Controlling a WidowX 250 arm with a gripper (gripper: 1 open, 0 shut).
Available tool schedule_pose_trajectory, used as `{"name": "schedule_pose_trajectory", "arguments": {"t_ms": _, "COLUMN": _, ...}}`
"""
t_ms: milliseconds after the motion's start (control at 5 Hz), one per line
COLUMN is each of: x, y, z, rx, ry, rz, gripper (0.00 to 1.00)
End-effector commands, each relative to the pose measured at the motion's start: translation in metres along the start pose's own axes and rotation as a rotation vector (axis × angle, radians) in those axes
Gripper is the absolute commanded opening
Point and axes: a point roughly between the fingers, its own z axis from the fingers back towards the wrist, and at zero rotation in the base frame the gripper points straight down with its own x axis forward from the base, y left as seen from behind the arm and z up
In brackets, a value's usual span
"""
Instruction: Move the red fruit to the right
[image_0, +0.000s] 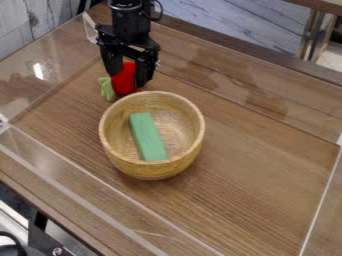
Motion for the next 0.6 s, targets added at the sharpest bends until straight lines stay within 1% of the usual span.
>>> {"name": "schedule_pose_trajectory", "arguments": {"t_ms": 0, "x": 0.0132, "y": 0.0112, "z": 0.0137, "rx": 0.031, "ry": -0.066, "rz": 0.018, "gripper": 1.00}}
{"name": "schedule_pose_trajectory", "arguments": {"t_ms": 400, "x": 0.0189, "y": 0.0164, "z": 0.0080, "rx": 0.033, "ry": -0.073, "rz": 0.029, "gripper": 1.00}}
